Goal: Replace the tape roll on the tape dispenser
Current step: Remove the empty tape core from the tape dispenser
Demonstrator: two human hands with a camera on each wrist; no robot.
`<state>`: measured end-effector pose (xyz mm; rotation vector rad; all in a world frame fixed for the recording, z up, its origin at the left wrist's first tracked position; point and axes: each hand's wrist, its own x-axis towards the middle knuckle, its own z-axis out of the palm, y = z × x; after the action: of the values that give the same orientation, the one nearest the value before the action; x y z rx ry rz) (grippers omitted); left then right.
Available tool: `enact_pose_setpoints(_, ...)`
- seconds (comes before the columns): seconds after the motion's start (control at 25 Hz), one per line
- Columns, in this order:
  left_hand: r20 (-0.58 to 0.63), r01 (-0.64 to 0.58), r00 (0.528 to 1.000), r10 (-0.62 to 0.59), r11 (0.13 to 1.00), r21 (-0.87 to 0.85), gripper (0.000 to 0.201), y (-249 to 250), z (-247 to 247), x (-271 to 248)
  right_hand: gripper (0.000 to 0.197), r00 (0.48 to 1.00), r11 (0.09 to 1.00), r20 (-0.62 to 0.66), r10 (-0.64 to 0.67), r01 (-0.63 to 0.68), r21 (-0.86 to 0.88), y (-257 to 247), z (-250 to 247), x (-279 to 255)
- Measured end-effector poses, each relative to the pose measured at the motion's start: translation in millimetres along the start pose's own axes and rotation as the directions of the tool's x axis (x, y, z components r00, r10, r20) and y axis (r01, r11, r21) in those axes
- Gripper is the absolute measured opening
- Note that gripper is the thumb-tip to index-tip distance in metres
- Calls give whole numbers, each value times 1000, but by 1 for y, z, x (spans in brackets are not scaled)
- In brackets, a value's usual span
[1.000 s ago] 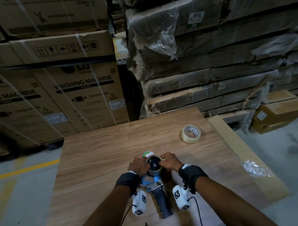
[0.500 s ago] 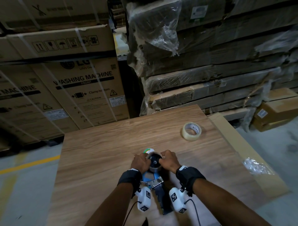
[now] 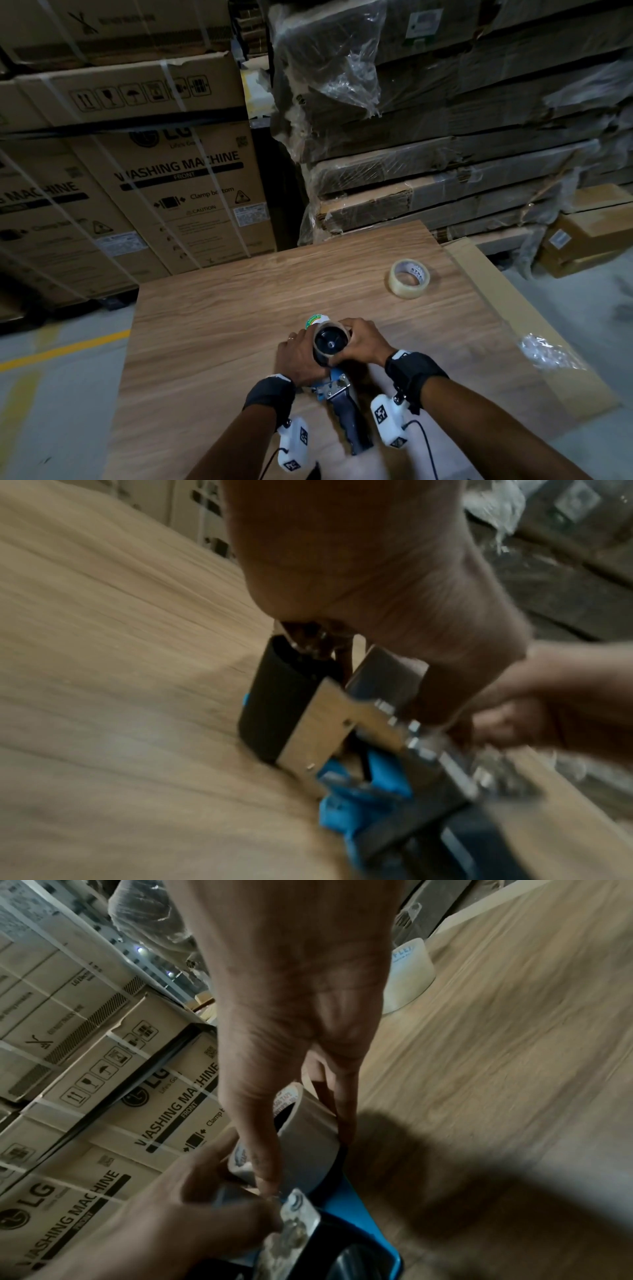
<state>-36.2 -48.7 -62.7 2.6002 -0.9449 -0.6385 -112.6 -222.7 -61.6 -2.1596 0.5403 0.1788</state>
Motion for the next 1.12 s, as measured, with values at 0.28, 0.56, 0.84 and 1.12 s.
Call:
enact_pose_setpoints(0.28, -104, -7, 994, 17, 995, 98, 87, -2, 10, -1, 87, 997, 997, -10, -75, 75, 21, 1, 8, -5)
enact_pose_setpoints(0.56, -91, 9, 996, 11, 977, 215, 86, -1, 13, 2, 67, 996, 994, -19, -86, 87, 64, 5, 6, -7)
enact_pose_setpoints(0.84, -93, 13, 996, 11, 967, 253, 91, -2, 18, 2, 76, 984, 972, -61, -167, 175, 158, 11, 9, -15)
enact_pose_setpoints(1.12, -79, 4, 997, 13, 976, 219, 87, 3, 14, 5, 63, 995, 958, -54, -82, 93, 273, 18, 8, -11)
